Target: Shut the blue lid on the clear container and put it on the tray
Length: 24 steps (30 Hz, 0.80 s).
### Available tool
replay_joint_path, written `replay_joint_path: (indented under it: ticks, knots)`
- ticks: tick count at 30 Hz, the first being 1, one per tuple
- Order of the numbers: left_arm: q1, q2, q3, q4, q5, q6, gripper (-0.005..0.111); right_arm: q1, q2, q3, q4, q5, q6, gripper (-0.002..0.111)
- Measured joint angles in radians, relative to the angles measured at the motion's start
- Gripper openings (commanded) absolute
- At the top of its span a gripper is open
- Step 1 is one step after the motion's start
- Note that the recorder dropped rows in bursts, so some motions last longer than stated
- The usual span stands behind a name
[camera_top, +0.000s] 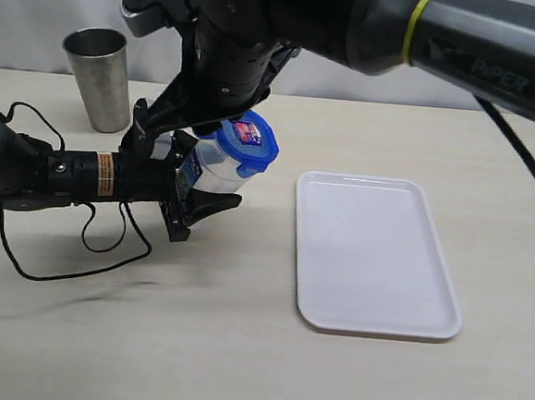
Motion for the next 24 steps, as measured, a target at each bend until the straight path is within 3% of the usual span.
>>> replay_joint_path:
  ticks: [13, 19, 24]
  knots:
    - [0.0, 0.0, 0.0, -0.008, 0.006, -0.002, 0.0, 0.005, 0.051, -0.018, -0.005, 0.021, 0.006, 0.038]
    - [0.0, -0.002, 0.0, -0.027, 0.014, -0.004, 0.0, 0.009, 0.061, -0.026, -0.028, 0.023, 0.006, 0.026]
    - [0.0, -0.002, 0.0, -0.03, 0.016, -0.006, 0.0, 0.009, 0.07, -0.027, -0.032, 0.018, -0.001, 0.025]
